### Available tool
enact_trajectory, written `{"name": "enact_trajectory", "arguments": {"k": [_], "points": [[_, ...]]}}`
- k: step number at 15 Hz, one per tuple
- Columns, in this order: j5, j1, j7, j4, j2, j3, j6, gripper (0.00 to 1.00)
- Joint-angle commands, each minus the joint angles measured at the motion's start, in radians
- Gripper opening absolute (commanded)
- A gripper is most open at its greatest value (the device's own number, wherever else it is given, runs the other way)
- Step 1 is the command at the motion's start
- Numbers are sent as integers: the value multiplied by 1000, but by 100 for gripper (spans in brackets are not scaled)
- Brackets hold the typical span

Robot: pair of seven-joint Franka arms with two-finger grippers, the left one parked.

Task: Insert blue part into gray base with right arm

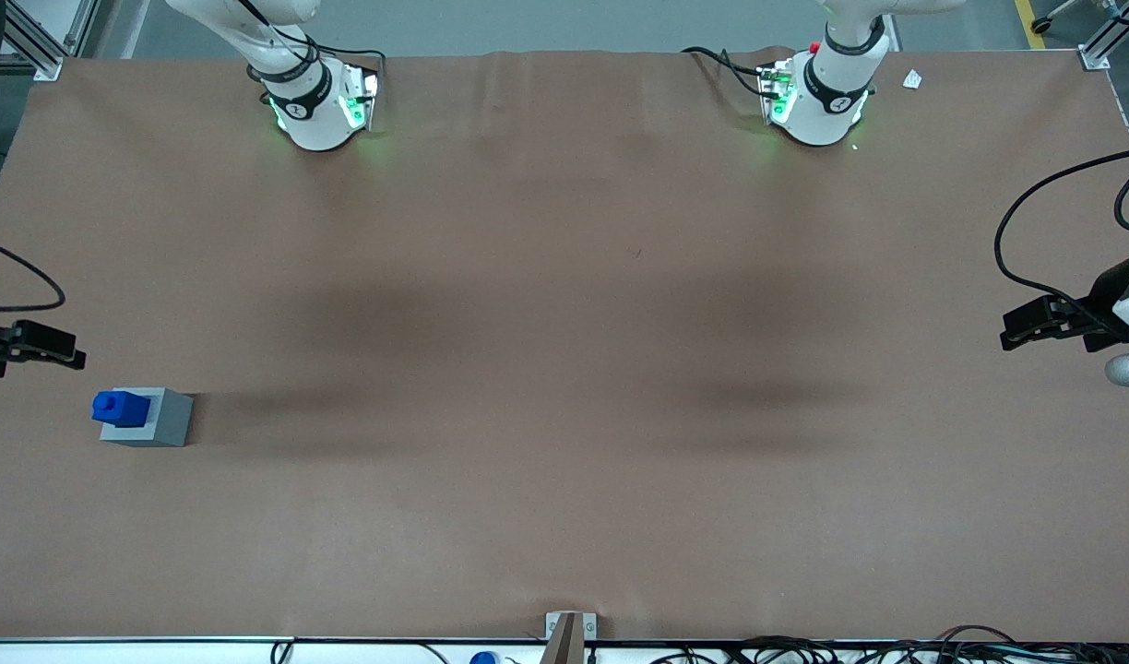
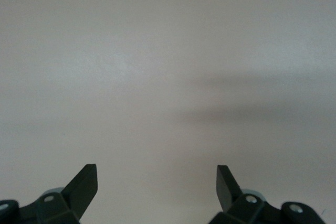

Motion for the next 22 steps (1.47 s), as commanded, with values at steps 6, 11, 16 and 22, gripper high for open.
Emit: {"name": "enact_trajectory", "arguments": {"k": [6,11,16,22], "points": [[8,53,137,-49,-149,-1,-147,100],[10,52,135,-332,-383,-2,-52,100],[8,58,137,-412,-471,-1,-63,100],[8,113,137,-414,-479,1,-70,100]]}}
